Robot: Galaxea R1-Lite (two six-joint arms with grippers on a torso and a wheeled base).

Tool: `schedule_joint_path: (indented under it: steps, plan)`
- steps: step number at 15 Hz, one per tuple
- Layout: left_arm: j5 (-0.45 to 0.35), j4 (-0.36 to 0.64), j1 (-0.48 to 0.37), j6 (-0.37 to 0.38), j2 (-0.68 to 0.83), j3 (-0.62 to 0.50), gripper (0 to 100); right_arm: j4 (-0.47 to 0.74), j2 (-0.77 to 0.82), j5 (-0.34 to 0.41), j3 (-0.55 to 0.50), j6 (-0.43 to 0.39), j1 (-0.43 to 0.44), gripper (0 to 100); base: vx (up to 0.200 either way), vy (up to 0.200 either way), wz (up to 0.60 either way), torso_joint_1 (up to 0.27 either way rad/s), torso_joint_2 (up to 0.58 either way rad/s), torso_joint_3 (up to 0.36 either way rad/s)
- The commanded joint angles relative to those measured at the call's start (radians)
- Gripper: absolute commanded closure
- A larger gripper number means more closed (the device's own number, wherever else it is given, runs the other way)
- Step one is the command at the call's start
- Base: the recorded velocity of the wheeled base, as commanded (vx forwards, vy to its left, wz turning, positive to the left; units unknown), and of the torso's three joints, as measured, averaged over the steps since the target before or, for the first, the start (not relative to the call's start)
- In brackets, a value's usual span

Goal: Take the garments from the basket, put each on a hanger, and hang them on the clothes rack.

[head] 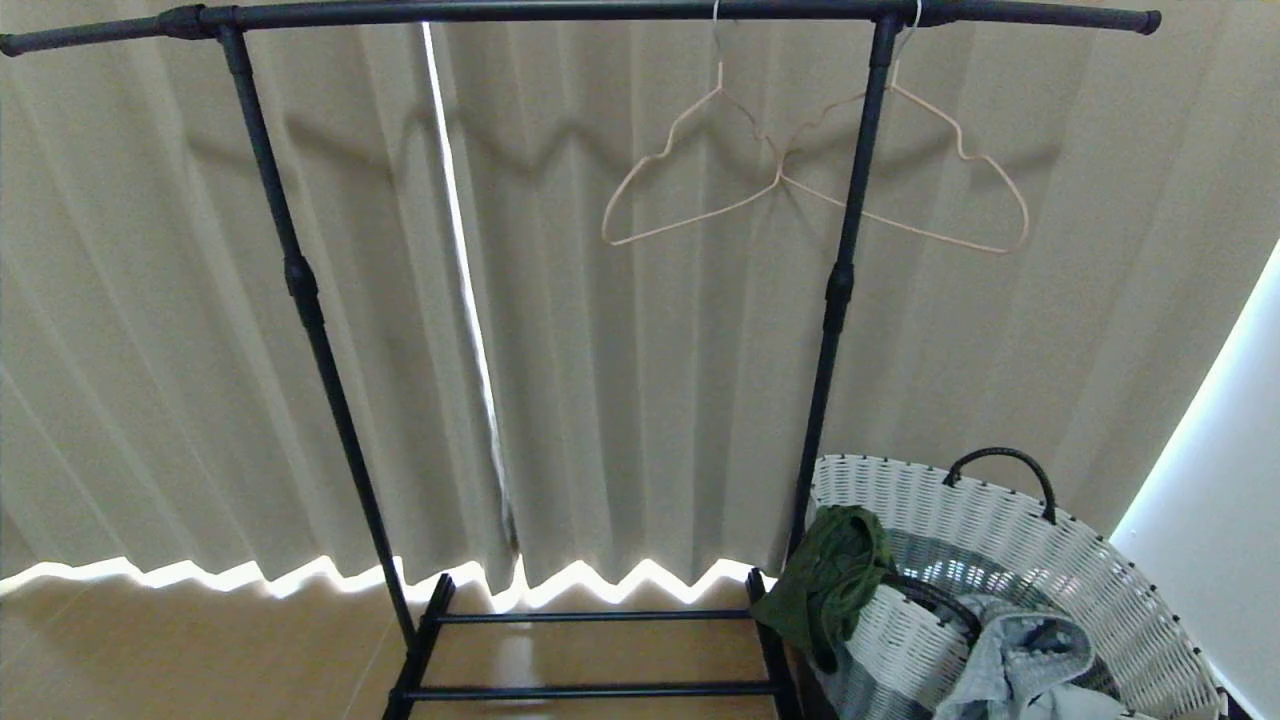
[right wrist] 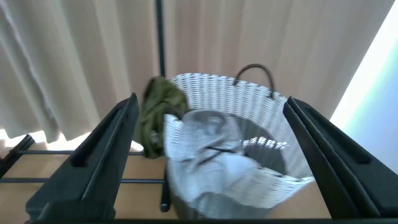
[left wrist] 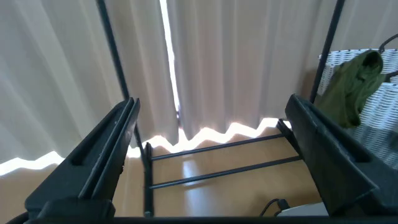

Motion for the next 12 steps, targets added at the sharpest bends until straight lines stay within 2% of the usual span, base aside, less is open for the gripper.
schedule_joint_path:
  steps: [1,3,12]
  plan:
    - [0.0,0.0,0.0,0.0,0.001,0.0,0,0.0,0.0,0.0,0.0,0.0,0.0,0,0.0,-0.2,0.0,0.002,0.0,0.002]
    - [0.0,0.0,0.0,0.0,0.0,0.0,0,0.0,0.0,0.0,0.0,0.0,0.0,0,0.0,-0.2,0.0,0.0,0.0,0.002]
    - [0.0,0.0,0.0,0.0,0.001,0.0,0,0.0,0.0,0.0,0.0,0.002,0.0,0,0.0,0.0,0.0,0.0,0.0,0.0]
